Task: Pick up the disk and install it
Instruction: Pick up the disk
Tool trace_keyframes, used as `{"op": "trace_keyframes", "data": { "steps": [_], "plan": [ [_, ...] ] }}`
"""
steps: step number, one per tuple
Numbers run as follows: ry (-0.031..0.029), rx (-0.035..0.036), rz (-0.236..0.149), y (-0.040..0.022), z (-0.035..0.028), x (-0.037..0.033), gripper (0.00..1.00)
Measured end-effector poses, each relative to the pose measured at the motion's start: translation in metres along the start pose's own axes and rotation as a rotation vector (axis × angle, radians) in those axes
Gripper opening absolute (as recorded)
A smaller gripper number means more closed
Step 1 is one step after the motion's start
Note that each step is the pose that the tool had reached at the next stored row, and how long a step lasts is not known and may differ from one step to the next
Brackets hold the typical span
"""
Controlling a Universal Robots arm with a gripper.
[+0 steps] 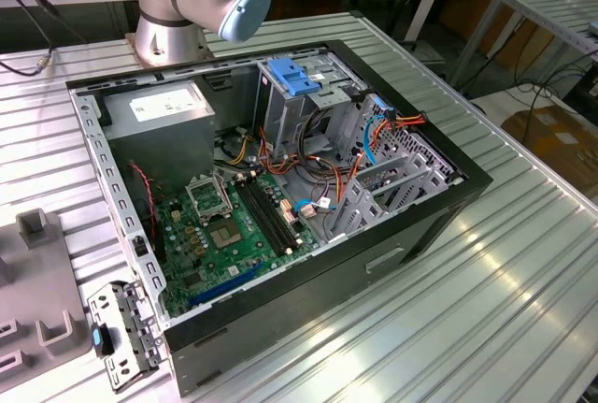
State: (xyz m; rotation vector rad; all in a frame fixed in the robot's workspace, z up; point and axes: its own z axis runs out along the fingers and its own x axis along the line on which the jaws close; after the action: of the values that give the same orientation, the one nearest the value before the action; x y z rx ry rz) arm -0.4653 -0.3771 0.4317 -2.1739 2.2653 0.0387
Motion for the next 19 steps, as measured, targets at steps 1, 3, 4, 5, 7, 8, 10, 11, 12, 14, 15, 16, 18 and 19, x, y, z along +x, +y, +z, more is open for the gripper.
{"op": "trace_keyframes", "data": {
  "steps": [1,3,4,5,7,8,10,11,12,14,15,16,18,19],
  "plan": [
    [0.0,0.0,0.0,0.0,-0.0006,0.0,0.37],
    [0.0,-0.0001,0.0,0.0,-0.0015,0.0,0.37],
    [0.0,0.0,0.0,0.0001,-0.0025,0.0,0.37],
    [0.0,0.0,0.0,0.0,-0.003,-0.0001,0.37],
    [0.0,0.0,0.0,0.0001,-0.0045,-0.0001,0.37],
    [0.0,0.0,0.0,0.0001,-0.0055,-0.0001,0.37],
    [0.0,-0.0001,0.0,0.0001,-0.0074,-0.0001,0.37],
    [0.0,-0.0001,0.0,0.0001,-0.008,-0.0002,0.37],
    [0.0,-0.0001,0.0,0.0001,-0.0089,-0.0002,0.37],
    [0.0,-0.0001,0.0,0.0002,-0.0103,-0.0002,0.37],
    [0.0,0.0,0.0,0.0002,-0.0108,-0.0002,0.37],
    [0.0,0.0,0.0,0.0002,-0.0123,-0.0002,0.37],
    [0.0,0.0,0.0,0.0003,-0.0158,-0.0003,0.37],
    [-0.0001,0.0,0.0,0.0003,-0.0176,-0.0003,0.37]
  ]
}}
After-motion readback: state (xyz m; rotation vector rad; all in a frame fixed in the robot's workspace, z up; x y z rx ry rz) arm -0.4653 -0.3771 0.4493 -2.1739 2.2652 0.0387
